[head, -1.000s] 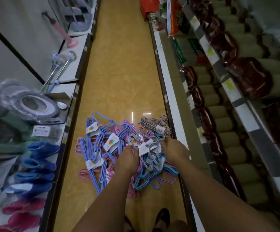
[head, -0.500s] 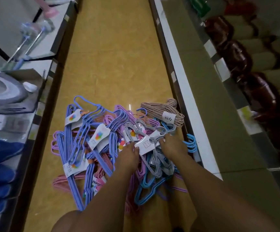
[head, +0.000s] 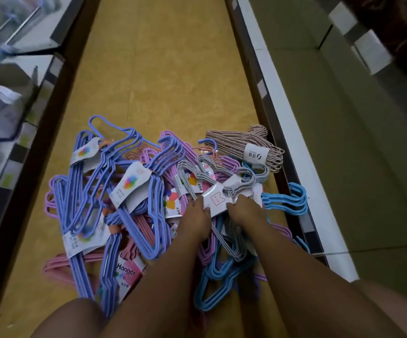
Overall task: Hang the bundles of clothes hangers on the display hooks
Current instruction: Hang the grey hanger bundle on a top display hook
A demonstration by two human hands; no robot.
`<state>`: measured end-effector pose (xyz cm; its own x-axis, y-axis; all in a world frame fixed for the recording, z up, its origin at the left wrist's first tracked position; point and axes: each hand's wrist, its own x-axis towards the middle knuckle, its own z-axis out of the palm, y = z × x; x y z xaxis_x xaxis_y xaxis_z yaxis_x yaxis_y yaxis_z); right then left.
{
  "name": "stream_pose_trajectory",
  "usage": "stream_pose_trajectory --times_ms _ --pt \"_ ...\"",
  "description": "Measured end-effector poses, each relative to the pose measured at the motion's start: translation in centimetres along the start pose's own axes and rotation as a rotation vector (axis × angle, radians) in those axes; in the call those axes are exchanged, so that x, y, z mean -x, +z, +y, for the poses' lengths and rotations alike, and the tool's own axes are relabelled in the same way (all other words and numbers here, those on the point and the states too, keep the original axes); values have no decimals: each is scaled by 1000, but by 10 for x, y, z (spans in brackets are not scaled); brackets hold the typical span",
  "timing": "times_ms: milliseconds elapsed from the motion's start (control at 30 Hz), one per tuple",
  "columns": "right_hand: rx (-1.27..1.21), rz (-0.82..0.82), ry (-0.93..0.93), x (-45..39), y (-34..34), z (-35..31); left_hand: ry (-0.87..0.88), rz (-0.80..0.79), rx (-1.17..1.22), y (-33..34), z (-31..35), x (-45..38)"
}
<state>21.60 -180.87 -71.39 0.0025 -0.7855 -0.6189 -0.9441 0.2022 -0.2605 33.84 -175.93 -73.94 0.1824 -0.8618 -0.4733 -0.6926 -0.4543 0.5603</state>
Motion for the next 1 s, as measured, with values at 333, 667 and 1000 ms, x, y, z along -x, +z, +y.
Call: stream_pose_trajectory --times_ms 333,667,1000 --pt "-391 -42 197 -14 9 -21 -304 36 717 -4 21 -3" --pt "-518 173 141 15 -25 -30 -284 3 658 -50 54 15" --pt "-324 241 41 152 -177 -86 -179 85 279 -201 150 114"
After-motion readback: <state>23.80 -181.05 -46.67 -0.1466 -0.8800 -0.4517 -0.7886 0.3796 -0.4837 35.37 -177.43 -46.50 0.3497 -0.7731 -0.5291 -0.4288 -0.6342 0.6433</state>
